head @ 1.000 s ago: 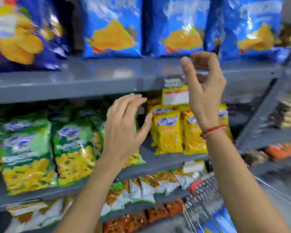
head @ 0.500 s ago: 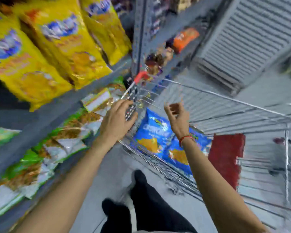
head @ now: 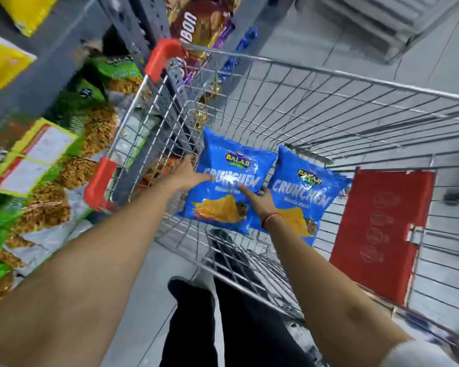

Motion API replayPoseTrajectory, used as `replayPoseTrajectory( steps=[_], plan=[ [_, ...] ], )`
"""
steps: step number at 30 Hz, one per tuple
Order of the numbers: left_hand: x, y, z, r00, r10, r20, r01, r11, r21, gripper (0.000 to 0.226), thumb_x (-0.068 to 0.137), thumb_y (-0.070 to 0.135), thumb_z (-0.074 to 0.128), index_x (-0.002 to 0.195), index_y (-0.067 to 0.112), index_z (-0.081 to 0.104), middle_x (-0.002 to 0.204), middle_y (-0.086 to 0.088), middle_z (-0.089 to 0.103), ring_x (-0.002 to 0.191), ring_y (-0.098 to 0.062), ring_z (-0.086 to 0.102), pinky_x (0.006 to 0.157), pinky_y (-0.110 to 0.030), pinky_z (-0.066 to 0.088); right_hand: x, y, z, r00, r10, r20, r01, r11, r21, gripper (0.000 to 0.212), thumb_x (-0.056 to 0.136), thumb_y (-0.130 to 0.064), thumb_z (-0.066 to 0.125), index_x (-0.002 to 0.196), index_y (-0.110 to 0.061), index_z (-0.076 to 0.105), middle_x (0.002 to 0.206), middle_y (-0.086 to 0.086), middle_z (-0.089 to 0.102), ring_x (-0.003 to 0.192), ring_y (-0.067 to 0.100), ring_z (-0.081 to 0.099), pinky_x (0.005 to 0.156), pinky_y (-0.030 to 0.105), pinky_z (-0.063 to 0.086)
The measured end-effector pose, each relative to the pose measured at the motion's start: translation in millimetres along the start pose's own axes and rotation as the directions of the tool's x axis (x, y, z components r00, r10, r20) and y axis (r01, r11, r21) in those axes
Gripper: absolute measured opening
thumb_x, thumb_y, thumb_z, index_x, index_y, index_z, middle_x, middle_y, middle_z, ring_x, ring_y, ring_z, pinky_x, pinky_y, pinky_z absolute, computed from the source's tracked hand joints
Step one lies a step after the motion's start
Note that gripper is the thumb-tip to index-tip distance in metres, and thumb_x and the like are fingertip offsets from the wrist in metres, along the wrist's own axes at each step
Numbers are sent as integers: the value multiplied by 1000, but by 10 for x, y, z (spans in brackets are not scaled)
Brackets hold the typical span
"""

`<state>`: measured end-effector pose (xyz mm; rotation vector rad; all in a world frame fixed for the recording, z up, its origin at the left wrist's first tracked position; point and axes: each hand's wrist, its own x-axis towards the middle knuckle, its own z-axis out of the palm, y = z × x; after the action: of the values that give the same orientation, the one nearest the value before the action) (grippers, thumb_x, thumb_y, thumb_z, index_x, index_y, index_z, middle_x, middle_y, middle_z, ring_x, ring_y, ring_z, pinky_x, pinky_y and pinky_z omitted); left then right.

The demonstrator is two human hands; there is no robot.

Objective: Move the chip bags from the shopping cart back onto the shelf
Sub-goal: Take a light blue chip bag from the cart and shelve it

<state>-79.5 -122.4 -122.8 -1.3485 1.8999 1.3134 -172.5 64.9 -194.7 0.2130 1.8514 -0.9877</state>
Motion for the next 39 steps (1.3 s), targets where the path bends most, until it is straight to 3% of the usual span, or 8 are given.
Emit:
replayPoseTrajectory(
  steps=[6, 12, 16, 20, 23, 29, 35, 39],
  plan=[
    [553, -440, 289, 989, -68, 132, 96, 970, -223, 104, 47, 50, 86, 134, 16, 41, 134, -9, 55, 111, -26, 59, 97, -45, 48, 74, -123, 107, 997, -4, -77, 11, 995, 102, 78, 76, -37, 78, 138, -8, 41, 132, 5, 56, 121, 26, 55, 103, 42, 44],
    [381, -263, 323, 981, -103, 166, 149, 945, -291, 56, 72, 30, 78, 121, 16, 56, 118, -5, 64, 96, -22, 64, 88, -34, 50, 329, 3, 112, 999, -15, -39, 21, 987, 161, 131, 35, -73, 81, 144, -14, 38, 143, 8, 52, 128, 34, 51, 106, 52, 44],
    [354, -189, 305, 987, -116, 108, 146, 931, -335, 58, 71, 28, 79, 118, 11, 50, 113, -5, 61, 94, -23, 61, 82, -33, 49, 175, -169, 45, 999, 1, -32, 6, 977, 213, 70, 70, -36, 84, 126, -9, 52, 117, 0, 60, 112, 29, 60, 99, 40, 47],
    [206, -160, 227, 987, -61, 148, 108, 937, -332, 55, 66, 36, 81, 113, 16, 59, 118, -9, 65, 99, -26, 65, 91, -40, 51, 5, -218, 40, 998, -63, -24, 67, 962, 263, 101, 49, -55, 88, 130, -6, 53, 127, 9, 64, 114, 32, 62, 98, 46, 51],
    [-36, -74, 118, 987, -29, 160, 86, 928, -363, 78, 48, 51, 84, 114, 17, 61, 113, -6, 69, 94, -23, 68, 88, -40, 53, -246, -386, -64, 989, -142, -39, 147, 946, 288, 47, 70, -29, 84, 108, -12, 64, 103, 4, 71, 95, 23, 70, 77, 32, 59],
    [-779, 311, -140, 995, 92, -40, -101, 897, -430, 25, 75, 35, 73, 90, 17, 63, 77, 5, 65, 61, -5, 62, 40, -10, 45, -894, -897, -303, 926, -368, -85, 377, 879, 291, 31, 71, -19, 84, 98, -12, 69, 93, 2, 75, 86, 20, 73, 72, 33, 61],
    [-1681, 704, -685, 935, 265, -234, -345, 824, -448, 63, 30, 68, 79, 74, 25, 63, 61, 16, 70, 58, -2, 67, 56, -20, 52, -1856, -1676, -468, 799, -596, -81, 586, 741, 327, 31, 72, -11, 83, 100, -5, 71, 80, -5, 74, 63, 0, 71, 54, 15, 54],
    [-2403, 1019, -1125, 837, 397, -377, -531, 755, -385, 38, 62, 50, 76, 85, 24, 63, 91, 4, 70, 58, 5, 63, 50, -10, 47, -2489, -2204, -481, 661, -745, -87, 729, 610, 311, 40, 65, -24, 88, 100, -10, 73, 96, 4, 77, 86, 14, 74, 74, 33, 60]
  ],
)
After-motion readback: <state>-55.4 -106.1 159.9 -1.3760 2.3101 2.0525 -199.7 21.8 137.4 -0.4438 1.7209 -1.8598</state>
